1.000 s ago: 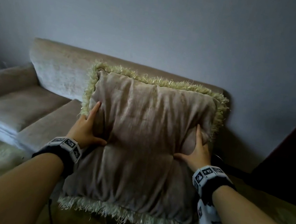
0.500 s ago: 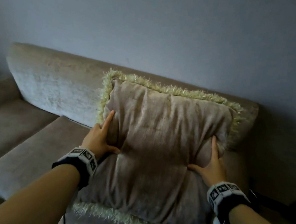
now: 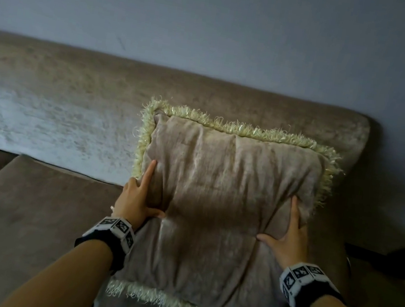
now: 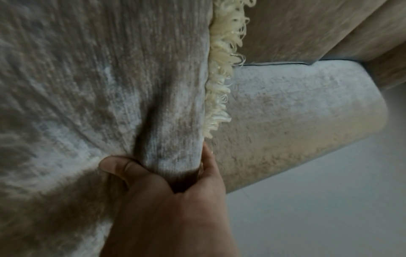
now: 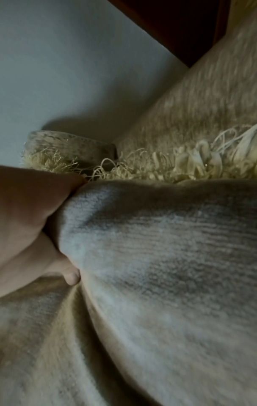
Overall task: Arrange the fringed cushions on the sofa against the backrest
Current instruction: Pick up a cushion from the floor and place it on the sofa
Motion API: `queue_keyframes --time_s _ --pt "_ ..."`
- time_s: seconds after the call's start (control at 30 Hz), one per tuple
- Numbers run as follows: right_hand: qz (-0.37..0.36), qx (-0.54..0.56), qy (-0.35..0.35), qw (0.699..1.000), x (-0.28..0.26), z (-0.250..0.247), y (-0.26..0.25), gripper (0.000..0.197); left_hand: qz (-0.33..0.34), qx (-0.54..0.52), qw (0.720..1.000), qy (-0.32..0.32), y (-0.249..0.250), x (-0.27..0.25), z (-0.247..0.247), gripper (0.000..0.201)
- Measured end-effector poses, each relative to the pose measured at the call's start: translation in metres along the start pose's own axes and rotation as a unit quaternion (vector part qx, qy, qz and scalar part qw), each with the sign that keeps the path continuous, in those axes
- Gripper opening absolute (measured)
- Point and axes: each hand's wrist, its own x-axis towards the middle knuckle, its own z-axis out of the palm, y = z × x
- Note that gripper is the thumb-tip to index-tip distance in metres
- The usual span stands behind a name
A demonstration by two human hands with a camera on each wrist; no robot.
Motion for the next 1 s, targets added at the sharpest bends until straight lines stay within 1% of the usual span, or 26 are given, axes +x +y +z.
queue_keyframes --time_s 0.13,0.23,0.37,0.43,0.5,0.6,0.73,0.8,0.9,1.0 --pt "0.016 -0.009 0.003 1.000 0.026 0.020 0.013 0.129 -0.004 -0.007 1.000 -0.016 -0.008 0.032 0.025 0.130" --pt "0.028 -0.031 -0.021 0.999 0.045 0.037 0.021 0.128 -0.013 -0.016 1.000 -0.023 -0.020 0.047 0.044 0.129" --pt "0.009 -0.067 -0.040 0.997 0.067 0.056 0.039 0.133 -0.022 -0.016 0.999 -0.033 -0.036 0.062 0.071 0.131" --pt "0.001 -0.083 -0.056 0.995 0.072 0.061 0.046 0.130 -0.027 -0.024 0.999 -0.035 -0.037 0.067 0.083 0.130" --pt "-0.014 -0.080 -0.067 0.994 0.072 0.061 0.051 0.128 -0.030 -0.035 0.998 -0.040 -0.039 0.068 0.089 0.129" --pt "-0.025 -0.084 -0.087 0.992 0.069 0.058 0.055 0.126 -0.036 -0.015 0.998 -0.056 -0.043 0.065 0.090 0.127" --pt "-0.019 -0.093 -0.092 0.991 0.067 0.060 0.054 0.131 -0.036 -0.003 0.997 -0.066 -0.048 0.060 0.090 0.129" --pt "-0.002 -0.117 -0.107 0.987 0.062 0.064 0.057 0.134 -0.035 0.009 0.996 -0.080 -0.053 0.054 0.093 0.129" --pt "0.015 -0.173 -0.136 0.975 0.051 0.070 0.064 0.134 -0.046 0.061 0.990 -0.122 -0.058 0.046 0.099 0.130" --pt "0.024 -0.241 -0.125 0.962 0.048 0.067 0.062 0.138 -0.062 0.111 0.980 -0.154 -0.057 0.055 0.093 0.133"
